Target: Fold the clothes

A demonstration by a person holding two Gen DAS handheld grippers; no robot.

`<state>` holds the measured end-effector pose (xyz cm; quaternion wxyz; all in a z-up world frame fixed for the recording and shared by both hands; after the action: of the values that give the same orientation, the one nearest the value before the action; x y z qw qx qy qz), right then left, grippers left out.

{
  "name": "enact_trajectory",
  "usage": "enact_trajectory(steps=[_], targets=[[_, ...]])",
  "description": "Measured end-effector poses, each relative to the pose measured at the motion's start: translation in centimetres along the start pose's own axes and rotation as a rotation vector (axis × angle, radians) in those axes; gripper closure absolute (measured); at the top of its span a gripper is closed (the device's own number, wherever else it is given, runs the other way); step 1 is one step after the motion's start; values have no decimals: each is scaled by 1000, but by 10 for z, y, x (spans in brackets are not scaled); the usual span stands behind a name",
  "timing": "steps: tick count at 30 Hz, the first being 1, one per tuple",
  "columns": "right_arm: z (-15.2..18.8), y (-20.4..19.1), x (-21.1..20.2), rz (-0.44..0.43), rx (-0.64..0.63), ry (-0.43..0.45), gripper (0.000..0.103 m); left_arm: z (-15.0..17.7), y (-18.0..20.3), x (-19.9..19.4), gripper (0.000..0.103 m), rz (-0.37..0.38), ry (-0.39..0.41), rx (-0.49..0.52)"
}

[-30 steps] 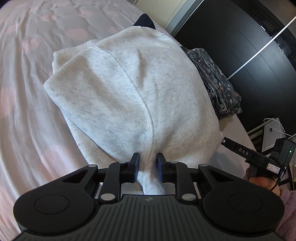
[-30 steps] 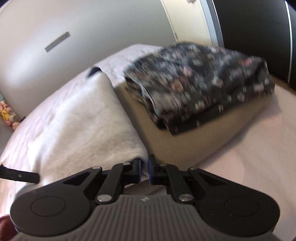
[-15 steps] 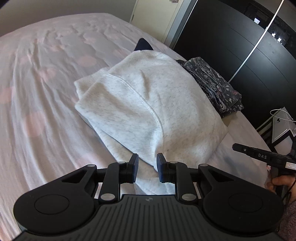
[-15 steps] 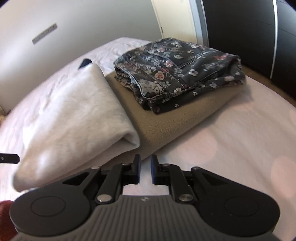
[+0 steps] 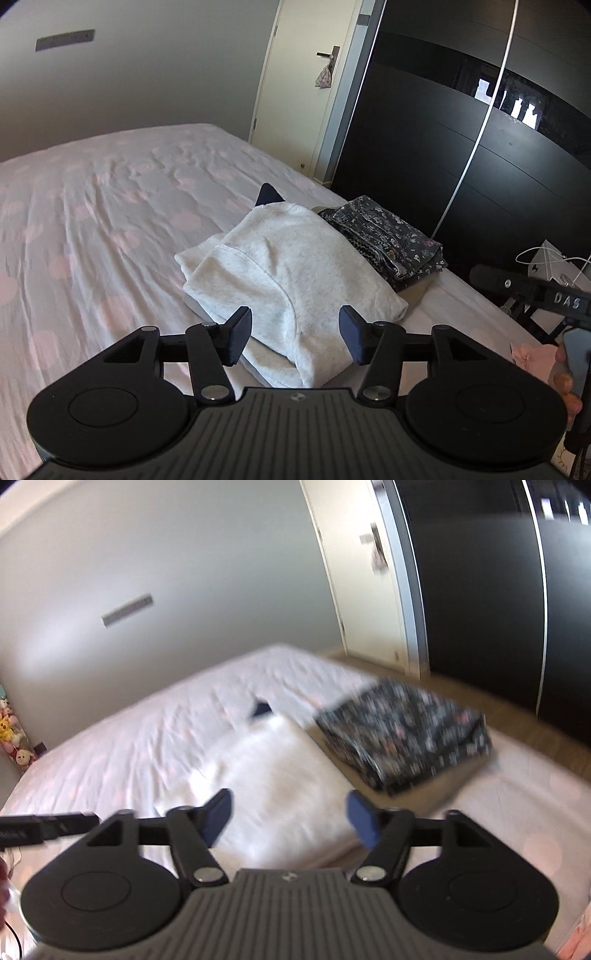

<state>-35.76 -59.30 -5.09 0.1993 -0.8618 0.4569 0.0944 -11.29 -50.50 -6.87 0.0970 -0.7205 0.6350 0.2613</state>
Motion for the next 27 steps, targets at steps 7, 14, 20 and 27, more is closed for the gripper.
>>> enact_trajectory(steps=[7, 14, 20, 27], targets=[[2, -54, -37, 41, -36, 62, 7, 12, 9, -37, 35, -66, 79, 45], [41, -67, -51, 193, 4, -35, 7, 31, 10, -57, 28, -85, 47, 51], [86, -74, -57, 245, -30, -86, 7, 58, 3, -55, 28, -118, 7, 24], [118, -76, -51, 229, -1, -174, 7, 85, -2, -54, 28, -117, -37, 18]])
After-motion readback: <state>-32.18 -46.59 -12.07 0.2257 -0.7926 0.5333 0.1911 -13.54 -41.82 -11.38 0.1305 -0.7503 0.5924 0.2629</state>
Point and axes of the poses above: each gripper's, at about its wrist camera, not at the fingertips, and x roughly the way its jaws point, y to its right, z to its underside, the point moved 5 cm from there along x, roughly the way its jaws point, and after that the axes turned 7 degrees about y, right-handed, at the moved point
